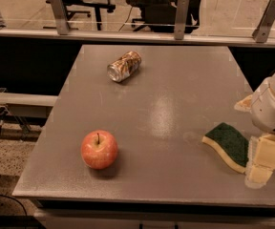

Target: Move sponge near apple

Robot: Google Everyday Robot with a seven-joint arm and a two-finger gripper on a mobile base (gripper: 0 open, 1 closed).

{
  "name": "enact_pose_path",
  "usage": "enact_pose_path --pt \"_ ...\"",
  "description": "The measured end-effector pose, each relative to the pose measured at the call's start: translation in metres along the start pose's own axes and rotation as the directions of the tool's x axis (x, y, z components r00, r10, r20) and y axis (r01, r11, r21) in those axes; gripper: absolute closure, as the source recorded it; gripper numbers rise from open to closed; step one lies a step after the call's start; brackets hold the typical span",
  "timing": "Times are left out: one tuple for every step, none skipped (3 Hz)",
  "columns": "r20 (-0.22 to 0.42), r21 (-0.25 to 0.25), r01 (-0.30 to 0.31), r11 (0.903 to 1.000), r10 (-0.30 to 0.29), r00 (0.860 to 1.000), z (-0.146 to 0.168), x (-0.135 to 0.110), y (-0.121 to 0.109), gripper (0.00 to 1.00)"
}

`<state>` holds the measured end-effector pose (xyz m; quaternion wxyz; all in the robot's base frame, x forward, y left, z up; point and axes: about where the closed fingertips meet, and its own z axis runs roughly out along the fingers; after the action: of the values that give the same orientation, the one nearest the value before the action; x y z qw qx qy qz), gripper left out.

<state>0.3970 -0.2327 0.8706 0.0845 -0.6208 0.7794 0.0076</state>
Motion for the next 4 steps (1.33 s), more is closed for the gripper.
enact_pose_path --pt "-0.009 -0.004 -0.002 1.0000 0.002 1.000 0.016 0.003 -0.003 0.00" --pt "-0.029 -0.008 -0.001 1.0000 0.001 1.000 0.034 0.004 -0.008 0.00" --pt "-0.044 -0.009 -0.001 1.0000 0.000 0.999 0.041 0.005 -0.010 0.00" --pt "-0.065 -0.005 -0.006 1.0000 0.006 0.998 0.042 0.008 -0.013 0.18"
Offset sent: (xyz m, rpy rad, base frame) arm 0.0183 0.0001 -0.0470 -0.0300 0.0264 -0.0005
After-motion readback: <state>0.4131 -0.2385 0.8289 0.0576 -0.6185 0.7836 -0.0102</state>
